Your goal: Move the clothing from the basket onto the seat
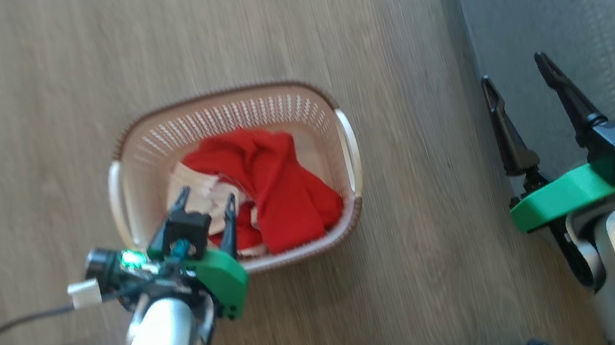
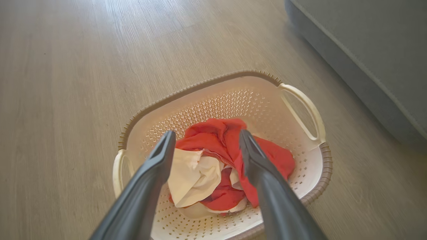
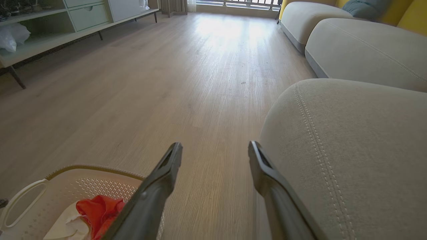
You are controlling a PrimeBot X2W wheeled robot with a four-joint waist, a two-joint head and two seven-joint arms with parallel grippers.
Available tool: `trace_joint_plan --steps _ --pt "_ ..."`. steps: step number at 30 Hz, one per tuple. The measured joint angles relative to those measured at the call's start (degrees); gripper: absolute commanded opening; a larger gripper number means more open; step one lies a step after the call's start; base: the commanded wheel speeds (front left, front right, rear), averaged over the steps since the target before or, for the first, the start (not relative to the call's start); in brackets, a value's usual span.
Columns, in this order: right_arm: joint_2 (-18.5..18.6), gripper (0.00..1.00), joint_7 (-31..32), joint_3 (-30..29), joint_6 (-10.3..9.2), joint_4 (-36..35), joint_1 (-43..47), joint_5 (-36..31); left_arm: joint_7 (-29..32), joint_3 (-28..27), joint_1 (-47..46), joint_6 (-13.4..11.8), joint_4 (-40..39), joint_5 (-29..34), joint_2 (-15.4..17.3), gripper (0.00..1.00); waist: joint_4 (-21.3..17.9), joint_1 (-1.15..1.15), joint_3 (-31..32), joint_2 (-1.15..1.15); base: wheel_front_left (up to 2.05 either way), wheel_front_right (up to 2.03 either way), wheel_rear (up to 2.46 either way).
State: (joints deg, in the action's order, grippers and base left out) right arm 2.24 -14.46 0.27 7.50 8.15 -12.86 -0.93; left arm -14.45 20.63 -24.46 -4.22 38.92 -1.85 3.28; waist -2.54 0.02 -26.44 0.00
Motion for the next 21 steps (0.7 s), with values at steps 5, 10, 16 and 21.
trace_joint_plan --steps 5,10,16,21 --pt "0.0 1.00 0.0 0.8 0.00 -0.8 -1.9 1.7 0.0 4.9 -7.5 0.6 6.1 5.7 2.8 1.00 -2.3 -0.01 -7.6 0.00 0.00 0.00 0.00" --pt "0.0 1.00 0.0 1.9 0.00 -1.3 -3.5 3.4 0.0 7.3 -12.1 0.9 10.0 7.4 4.4 1.00 -4.5 -0.01 -12.0 0.00 0.00 0.00 0.00" --pt "0.0 1.00 0.0 4.6 0.00 -1.7 -5.5 6.0 0.0 9.7 -20.1 0.5 19.2 10.3 7.9 1.00 -8.3 -0.01 -17.3 0.00 0.00 0.00 0.00" --pt "0.0 1.00 0.0 6.1 0.00 -2.1 -6.7 8.6 0.0 11.4 -27.3 -0.1 26.4 12.5 10.5 1.00 -11.9 -0.01 -20.9 0.00 0.00 0.00 0.00"
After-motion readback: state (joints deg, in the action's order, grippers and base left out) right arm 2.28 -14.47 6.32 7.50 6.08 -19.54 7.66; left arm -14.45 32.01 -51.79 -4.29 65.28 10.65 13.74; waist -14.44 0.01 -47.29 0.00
